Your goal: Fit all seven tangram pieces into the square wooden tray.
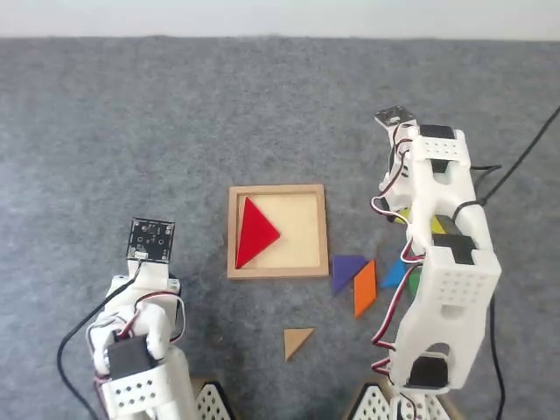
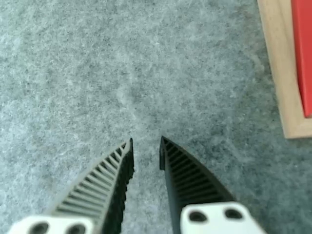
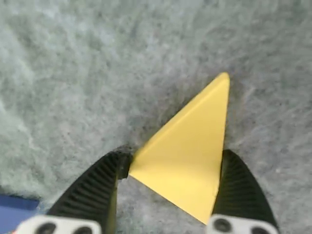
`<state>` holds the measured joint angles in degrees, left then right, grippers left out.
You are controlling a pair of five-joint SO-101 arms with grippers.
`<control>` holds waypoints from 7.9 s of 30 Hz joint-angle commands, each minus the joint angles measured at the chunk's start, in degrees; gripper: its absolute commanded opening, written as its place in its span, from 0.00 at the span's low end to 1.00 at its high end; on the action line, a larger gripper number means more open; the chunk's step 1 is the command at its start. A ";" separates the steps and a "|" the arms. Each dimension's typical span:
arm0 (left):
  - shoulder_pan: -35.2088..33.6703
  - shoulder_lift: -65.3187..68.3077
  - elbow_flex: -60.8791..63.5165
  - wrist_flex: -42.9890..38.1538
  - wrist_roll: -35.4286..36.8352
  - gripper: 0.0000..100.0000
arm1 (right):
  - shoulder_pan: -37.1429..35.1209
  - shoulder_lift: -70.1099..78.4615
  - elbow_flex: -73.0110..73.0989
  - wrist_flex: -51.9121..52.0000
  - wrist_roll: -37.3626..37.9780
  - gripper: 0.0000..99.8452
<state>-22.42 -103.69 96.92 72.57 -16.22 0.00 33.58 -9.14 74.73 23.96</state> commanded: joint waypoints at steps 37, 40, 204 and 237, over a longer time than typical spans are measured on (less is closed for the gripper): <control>0.18 -0.62 -0.48 0.35 0.35 0.09 | -1.19 -14.90 16.53 -0.04 34.02 0.35; 0.18 -0.62 -0.48 0.35 0.35 0.09 | -0.13 -14.64 15.82 -0.57 34.20 0.35; 0.18 -0.62 -0.48 0.35 0.35 0.09 | 4.44 -4.26 3.69 4.18 35.25 0.21; 0.18 -0.62 -0.48 0.35 0.35 0.09 | -1.54 -1.45 1.93 2.07 3.60 0.41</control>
<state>-22.42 -103.69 96.92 72.57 -16.22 -2.29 32.44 -6.07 78.59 28.44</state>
